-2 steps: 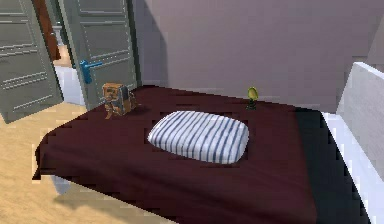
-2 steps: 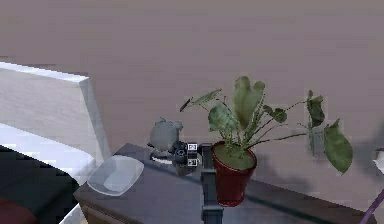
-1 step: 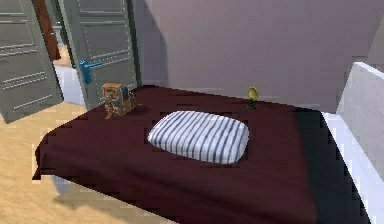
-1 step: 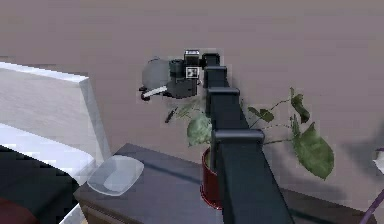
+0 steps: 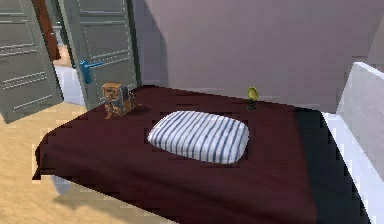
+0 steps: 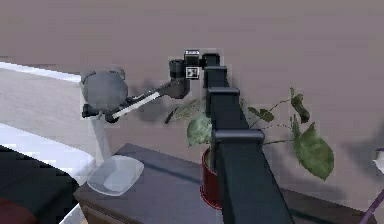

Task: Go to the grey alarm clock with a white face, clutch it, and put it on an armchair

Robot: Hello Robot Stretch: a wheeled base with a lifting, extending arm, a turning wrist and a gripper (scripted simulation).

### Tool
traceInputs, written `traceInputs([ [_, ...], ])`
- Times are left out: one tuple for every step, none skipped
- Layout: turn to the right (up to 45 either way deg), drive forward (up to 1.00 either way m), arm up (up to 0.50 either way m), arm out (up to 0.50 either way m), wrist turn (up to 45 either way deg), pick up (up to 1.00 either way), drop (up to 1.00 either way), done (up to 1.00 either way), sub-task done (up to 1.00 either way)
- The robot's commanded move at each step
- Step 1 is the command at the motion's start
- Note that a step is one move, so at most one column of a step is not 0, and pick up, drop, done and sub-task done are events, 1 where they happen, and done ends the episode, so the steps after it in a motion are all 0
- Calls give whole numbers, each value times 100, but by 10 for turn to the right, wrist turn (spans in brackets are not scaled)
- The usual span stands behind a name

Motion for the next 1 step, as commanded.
traceInputs([
  [0, 0, 0, 0, -450, 0, 0, 0, 0],
])
